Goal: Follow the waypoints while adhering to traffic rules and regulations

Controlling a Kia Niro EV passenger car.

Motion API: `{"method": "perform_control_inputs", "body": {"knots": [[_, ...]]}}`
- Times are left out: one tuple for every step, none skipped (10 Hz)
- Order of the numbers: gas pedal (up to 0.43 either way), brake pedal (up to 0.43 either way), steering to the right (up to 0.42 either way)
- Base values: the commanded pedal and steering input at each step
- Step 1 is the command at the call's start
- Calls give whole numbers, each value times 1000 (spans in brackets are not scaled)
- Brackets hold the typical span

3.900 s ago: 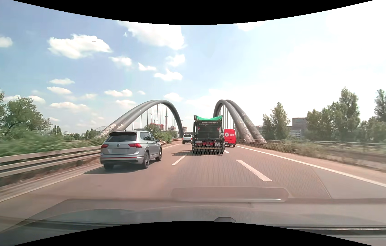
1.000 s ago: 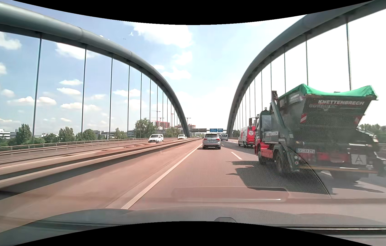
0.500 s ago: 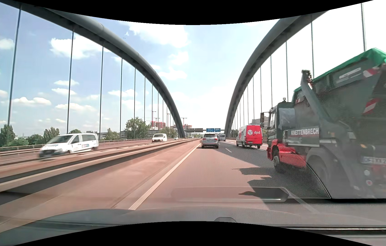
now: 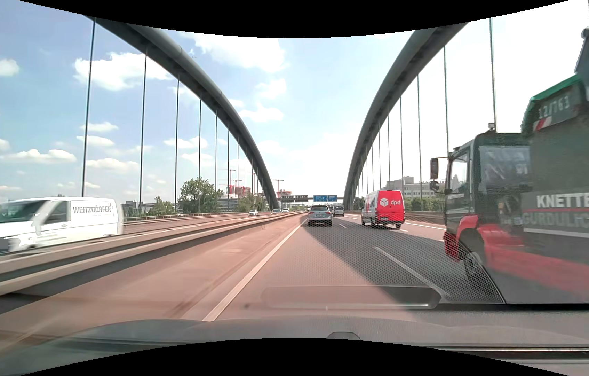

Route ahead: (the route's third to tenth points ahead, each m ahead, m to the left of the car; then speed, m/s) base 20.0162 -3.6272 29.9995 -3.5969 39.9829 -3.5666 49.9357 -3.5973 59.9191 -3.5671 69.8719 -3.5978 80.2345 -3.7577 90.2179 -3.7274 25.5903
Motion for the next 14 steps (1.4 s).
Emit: {"method": "perform_control_inputs", "body": {"knots": [[0, 0, -1], [0, 0, -1], [0, 0, -1], [0, 0, -1], [0, 0, -1], [0, 0, -1], [0, 0, -1], [0, 0, -1], [20, 0, -4], [20, 0, -5], [20, 0, -5], [28, 0, -5], [39, 0, -5], [39, 0, -4]]}}
